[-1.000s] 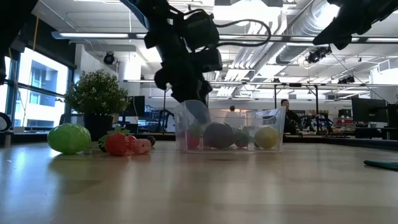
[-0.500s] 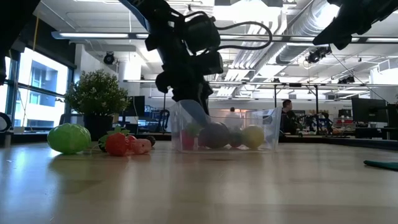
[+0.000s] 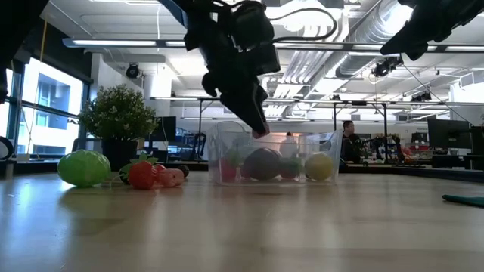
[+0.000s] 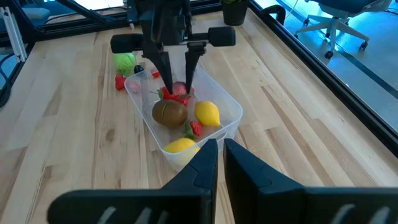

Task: Pick and placing Produce into tupperware
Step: Put the pink peach into the transparent bin, then put the blackberry into the transparent bin

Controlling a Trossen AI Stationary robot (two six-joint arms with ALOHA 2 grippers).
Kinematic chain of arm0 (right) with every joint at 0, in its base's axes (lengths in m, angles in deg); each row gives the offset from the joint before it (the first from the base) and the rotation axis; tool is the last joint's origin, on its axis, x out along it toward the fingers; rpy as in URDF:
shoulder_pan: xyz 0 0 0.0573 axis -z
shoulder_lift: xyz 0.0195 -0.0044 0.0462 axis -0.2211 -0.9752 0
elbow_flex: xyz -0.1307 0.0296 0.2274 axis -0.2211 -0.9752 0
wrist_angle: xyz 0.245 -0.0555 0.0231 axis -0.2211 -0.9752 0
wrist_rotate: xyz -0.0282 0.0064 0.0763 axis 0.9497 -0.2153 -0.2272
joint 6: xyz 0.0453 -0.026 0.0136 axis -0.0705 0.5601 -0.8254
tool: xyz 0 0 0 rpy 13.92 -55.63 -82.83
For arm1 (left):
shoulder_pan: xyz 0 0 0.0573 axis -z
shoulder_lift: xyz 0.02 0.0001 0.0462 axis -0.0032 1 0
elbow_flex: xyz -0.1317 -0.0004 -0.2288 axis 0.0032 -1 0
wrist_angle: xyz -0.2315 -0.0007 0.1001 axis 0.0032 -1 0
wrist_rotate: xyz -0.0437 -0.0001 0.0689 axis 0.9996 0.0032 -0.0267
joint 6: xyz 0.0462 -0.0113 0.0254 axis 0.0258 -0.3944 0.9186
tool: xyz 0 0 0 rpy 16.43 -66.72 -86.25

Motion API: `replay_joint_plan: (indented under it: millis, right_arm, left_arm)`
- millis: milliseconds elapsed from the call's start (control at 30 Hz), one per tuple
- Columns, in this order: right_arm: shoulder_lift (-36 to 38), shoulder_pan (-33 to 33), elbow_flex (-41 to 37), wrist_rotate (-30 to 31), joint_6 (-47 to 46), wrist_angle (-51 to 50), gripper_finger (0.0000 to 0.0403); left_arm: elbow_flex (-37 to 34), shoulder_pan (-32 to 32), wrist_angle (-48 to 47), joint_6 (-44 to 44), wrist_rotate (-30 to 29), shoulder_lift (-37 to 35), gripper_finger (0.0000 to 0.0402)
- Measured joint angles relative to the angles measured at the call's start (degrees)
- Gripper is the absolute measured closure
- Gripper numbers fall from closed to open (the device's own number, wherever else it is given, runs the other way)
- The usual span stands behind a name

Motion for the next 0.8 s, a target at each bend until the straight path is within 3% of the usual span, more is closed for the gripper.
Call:
replay_joint_plan:
  millis: [300,600,800]
  right_arm:
    - [0.01,-0.01,0.00,0.00,0.01,0.01,0.0384]
    - [0.00,0.00,0.00,0.00,0.04,0.01,0.0384]
    - [0.01,-0.01,0.00,0.00,0.00,0.00,0.0384]
  left_arm:
    - [0.71,0.00,-3.01,0.24,-0.01,-0.01,0.0277]
    - [0.73,0.00,-4.63,-2.62,-0.18,0.00,0.0197]
    - [0.73,0.00,-4.64,-3.71,2.89,0.00,0.0180]
